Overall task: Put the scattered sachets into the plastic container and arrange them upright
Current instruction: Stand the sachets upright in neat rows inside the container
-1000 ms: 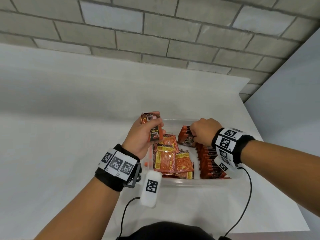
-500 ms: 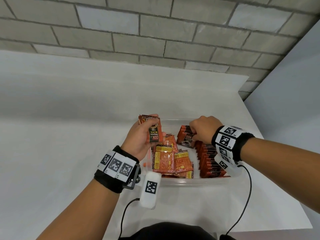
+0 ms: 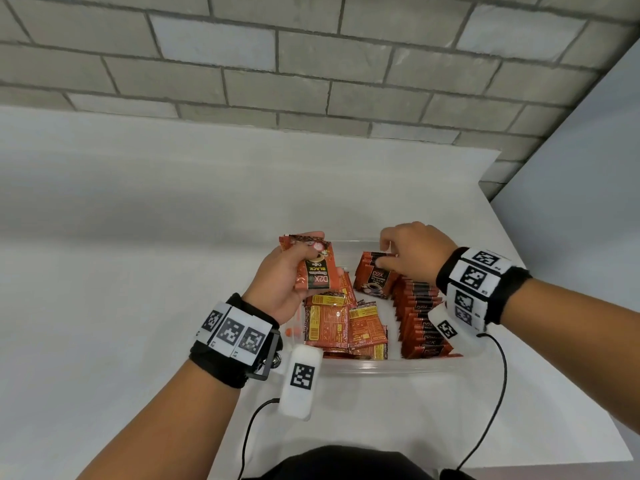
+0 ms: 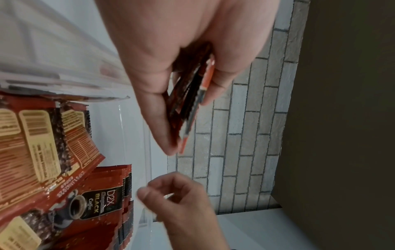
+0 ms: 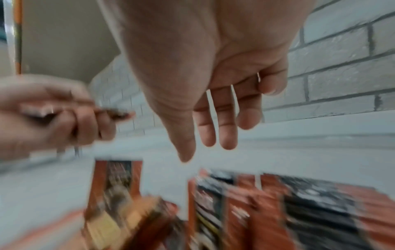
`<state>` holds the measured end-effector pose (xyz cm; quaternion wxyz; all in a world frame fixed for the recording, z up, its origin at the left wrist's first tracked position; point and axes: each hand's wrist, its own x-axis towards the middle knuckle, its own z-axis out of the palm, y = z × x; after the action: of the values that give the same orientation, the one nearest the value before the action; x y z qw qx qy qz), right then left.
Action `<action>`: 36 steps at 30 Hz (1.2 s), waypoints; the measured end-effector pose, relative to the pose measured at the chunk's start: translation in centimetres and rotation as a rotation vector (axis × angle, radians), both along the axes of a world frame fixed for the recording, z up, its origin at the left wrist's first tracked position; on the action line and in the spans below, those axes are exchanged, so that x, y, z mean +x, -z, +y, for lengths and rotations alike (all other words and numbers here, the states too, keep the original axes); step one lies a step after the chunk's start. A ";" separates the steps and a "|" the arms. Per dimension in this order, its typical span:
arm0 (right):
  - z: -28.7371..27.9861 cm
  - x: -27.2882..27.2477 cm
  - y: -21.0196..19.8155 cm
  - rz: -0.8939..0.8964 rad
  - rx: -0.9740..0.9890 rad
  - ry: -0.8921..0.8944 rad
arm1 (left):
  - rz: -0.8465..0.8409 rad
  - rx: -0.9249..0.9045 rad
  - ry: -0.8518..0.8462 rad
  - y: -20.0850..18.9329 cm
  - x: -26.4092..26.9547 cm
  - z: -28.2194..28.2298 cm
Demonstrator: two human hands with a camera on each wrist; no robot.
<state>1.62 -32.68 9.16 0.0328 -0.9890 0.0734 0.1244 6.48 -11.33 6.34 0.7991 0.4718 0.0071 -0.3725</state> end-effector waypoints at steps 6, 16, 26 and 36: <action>2.9 -1.4 -2.8 -0.193 0.609 0.095 | -0.129 0.040 0.147 -0.4 -0.7 -0.4; 4.1 -2.7 -2.4 -0.143 0.951 0.209 | -0.193 0.028 0.116 -0.8 -1.3 -0.9; 4.5 -1.8 -2.6 -0.254 1.001 0.267 | -0.166 0.000 0.074 -0.5 -1.0 -0.8; 1.3 -2.0 -3.3 -0.256 0.782 0.203 | -0.083 0.054 -0.076 0.1 0.4 -0.2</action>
<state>-0.39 -31.41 12.45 0.4265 -0.8973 0.1128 0.0154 6.90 -11.58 6.25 0.7992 0.5076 0.0021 -0.3219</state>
